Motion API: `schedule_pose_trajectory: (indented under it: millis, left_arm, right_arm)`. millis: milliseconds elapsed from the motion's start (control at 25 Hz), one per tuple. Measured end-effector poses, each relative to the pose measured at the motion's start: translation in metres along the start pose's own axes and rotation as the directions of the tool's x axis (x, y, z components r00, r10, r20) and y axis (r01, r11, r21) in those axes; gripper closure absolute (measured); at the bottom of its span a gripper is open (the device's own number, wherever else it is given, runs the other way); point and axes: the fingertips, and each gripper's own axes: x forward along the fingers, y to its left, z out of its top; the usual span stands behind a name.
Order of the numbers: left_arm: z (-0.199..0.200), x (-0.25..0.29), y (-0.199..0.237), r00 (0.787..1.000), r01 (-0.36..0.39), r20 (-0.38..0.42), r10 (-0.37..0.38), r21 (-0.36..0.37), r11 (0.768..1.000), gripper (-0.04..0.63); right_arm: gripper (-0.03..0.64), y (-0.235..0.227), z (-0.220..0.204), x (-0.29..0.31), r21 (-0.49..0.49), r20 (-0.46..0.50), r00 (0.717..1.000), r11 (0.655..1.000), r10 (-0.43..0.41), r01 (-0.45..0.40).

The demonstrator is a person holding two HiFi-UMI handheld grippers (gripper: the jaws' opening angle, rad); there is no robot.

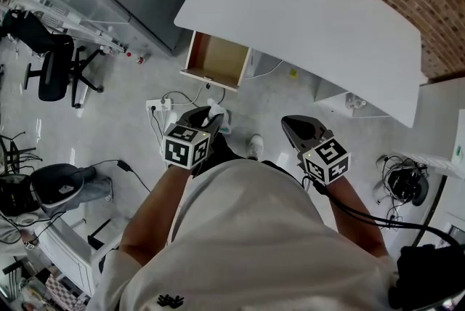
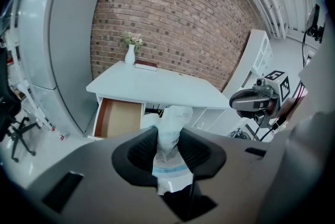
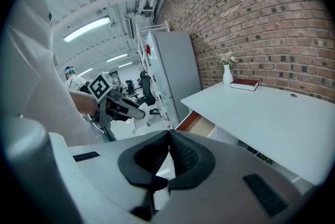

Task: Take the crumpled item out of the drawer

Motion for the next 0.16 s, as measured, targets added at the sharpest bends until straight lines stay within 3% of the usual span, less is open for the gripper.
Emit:
schedule_pose_trajectory:
  millis: [160]
  left_arm:
    - [0.0014, 0.0031, 0.0013, 1.000, -0.002, -0.001, 0.002, 0.003, 1.000, 0.463]
  right_arm:
    - [0.588, -0.0033, -0.0002, 0.0000, 0.001, 0.003, 1.000, 1.000, -0.002, 0.002]
